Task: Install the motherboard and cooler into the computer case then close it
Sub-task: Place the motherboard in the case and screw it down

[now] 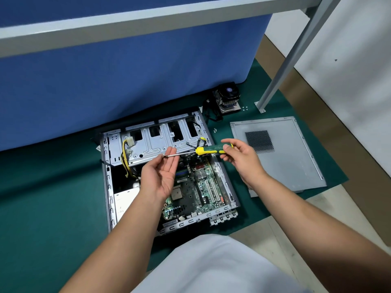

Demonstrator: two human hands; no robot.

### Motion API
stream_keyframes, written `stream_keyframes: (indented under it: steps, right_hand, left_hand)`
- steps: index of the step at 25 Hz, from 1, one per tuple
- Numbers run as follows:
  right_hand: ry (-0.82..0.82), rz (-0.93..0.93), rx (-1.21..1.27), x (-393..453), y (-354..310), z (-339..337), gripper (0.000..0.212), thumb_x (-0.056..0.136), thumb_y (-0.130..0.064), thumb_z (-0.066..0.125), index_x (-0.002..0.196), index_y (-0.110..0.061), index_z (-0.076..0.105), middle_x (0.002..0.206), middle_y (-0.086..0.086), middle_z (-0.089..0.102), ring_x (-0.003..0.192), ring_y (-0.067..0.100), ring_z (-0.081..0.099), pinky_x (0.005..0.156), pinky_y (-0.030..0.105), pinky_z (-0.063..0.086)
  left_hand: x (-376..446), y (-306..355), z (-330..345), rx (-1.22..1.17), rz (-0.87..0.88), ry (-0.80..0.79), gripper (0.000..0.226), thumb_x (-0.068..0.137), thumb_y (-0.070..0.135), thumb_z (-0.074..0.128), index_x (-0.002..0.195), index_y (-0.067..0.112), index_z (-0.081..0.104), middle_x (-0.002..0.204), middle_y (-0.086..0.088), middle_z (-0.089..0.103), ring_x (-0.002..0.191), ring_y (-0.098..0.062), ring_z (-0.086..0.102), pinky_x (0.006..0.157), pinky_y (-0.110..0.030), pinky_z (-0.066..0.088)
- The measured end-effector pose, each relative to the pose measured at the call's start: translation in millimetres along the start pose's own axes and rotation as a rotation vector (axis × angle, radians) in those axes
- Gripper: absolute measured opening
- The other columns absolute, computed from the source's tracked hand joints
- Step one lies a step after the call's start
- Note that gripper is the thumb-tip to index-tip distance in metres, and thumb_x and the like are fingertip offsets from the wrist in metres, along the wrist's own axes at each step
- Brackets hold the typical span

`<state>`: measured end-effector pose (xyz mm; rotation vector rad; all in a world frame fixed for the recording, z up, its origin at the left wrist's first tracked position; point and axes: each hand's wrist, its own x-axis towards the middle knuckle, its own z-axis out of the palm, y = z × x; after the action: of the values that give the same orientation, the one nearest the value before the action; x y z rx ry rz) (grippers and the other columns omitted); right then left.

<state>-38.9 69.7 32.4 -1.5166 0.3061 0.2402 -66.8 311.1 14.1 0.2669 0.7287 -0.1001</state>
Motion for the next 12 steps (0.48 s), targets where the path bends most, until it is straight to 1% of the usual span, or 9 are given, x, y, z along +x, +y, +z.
stream_keyframes:
  steps: [7, 12]
  right_hand:
    - [-0.016, 0.006, -0.063, -6.5, -2.8, 2.9, 0.018, 0.102, -0.008, 0.059, 0.115, -0.016, 0.069, 0.082, -0.003, 0.072, 0.074, 0.010, 0.066, 0.076, 0.019, 0.055]
    - [-0.024, -0.040, -0.146, -9.1, -6.7, 4.4, 0.019, 0.102, -0.011, 0.060, 0.117, -0.020, 0.068, 0.089, -0.001, 0.072, 0.078, 0.010, 0.068, 0.082, 0.022, 0.055]
  left_hand:
    - [0.4, 1.2, -3.7, -0.019, 0.007, -0.010, 0.028, 0.103, -0.001, 0.042, 0.128, -0.005, 0.053, 0.122, -0.024, 0.070, 0.111, -0.037, 0.071, 0.088, -0.047, 0.061]
    - [0.4, 2.9, -5.6, -0.004, 0.017, -0.011, 0.031, 0.103, 0.000, 0.043, 0.133, -0.005, 0.051, 0.123, -0.022, 0.071, 0.111, -0.035, 0.071, 0.087, -0.045, 0.062]
